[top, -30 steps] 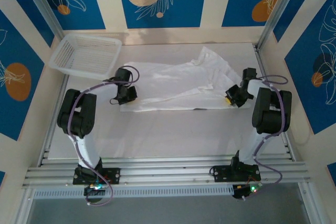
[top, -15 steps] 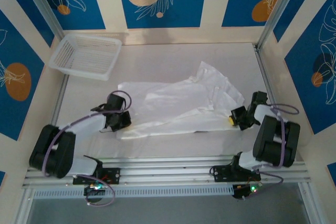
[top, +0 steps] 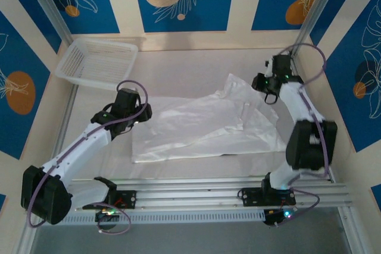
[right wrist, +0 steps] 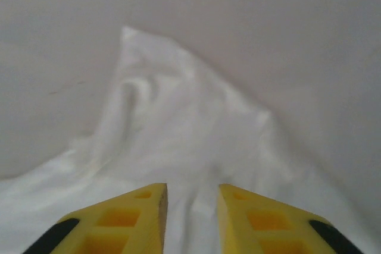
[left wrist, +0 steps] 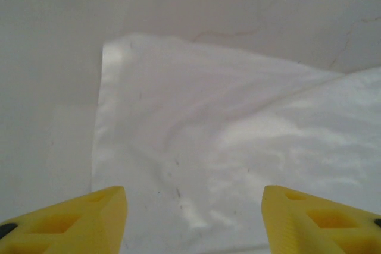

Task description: Fold the inside-out t-shirt

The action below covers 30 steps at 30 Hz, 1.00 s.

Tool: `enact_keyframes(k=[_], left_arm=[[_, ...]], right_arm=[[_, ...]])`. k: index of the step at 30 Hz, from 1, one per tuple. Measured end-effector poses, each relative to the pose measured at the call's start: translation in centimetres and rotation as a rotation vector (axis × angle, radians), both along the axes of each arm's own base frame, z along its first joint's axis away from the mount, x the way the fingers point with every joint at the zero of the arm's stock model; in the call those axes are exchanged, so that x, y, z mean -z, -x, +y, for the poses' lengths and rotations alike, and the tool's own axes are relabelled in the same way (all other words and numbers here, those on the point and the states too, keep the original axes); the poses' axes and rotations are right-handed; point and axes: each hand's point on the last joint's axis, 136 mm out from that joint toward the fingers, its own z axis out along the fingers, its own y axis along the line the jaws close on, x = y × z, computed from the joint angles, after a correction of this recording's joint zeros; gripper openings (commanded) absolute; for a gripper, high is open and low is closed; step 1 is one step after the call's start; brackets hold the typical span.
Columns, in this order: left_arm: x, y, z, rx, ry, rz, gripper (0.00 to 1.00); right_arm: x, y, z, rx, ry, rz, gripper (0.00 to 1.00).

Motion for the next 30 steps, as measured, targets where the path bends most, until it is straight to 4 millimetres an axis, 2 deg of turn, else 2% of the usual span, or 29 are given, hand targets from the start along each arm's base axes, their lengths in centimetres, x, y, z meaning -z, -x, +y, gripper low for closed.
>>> enact_keyframes(k=[2, 5, 7, 14, 16, 17, 21, 26, 28, 30], left_arm=[[-0.5, -0.4, -0.2, 0.034, -0.022, -0.028, 0.63], [-0.6, -0.7, -0.4, 0.077, -0.053, -0.049, 0.65], [-0.5, -0.8, -0.7, 0.098, -0.061, -0.053, 0.67], [-0.1, -1.0, -1.3, 0.134, -0.059, -0.047, 0.8], [-0.1, -1.1, -1.3, 0.132, -0.059, -0.047, 0.81], [-0.1, -1.1, -1.2, 0.131, -0.06, -0.047, 0.82], [0.3, -1.4, -0.8, 0.11, -0.085, -0.029, 0.81], [1.1, -4.0, 0.1, 0.039, -0.16, 0.036, 0.75], [1.7, -5.3, 0.8, -0.009, -0.182, 0.076, 0.71], [2.7, -7.0, 1.7, -0.075, -0.203, 0.126, 0.67]], right_arm=[[2.6, -1.6, -0.9, -0.032, 0.077, 0.06, 0.46], [6.4, -2.8, -1.7, -0.089, 0.154, 0.172, 0.5], [8.1, -3.5, -1.8, -0.12, 0.166, 0.227, 0.51], [11.0, -4.6, -0.4, -0.192, 0.155, 0.329, 0.51], [11.7, -4.8, 0.2, -0.21, 0.158, 0.345, 0.44], [11.9, -4.8, 0.3, -0.218, 0.165, 0.354, 0.35], [11.5, -5.0, 0.9, -0.239, 0.167, 0.353, 0.02], [11.0, -4.5, 0.9, -0.233, 0.164, 0.35, 0.0], [9.8, -3.7, 0.9, -0.23, 0.166, 0.33, 0.0], [7.5, -2.7, 0.8, -0.223, 0.173, 0.284, 0.0]])
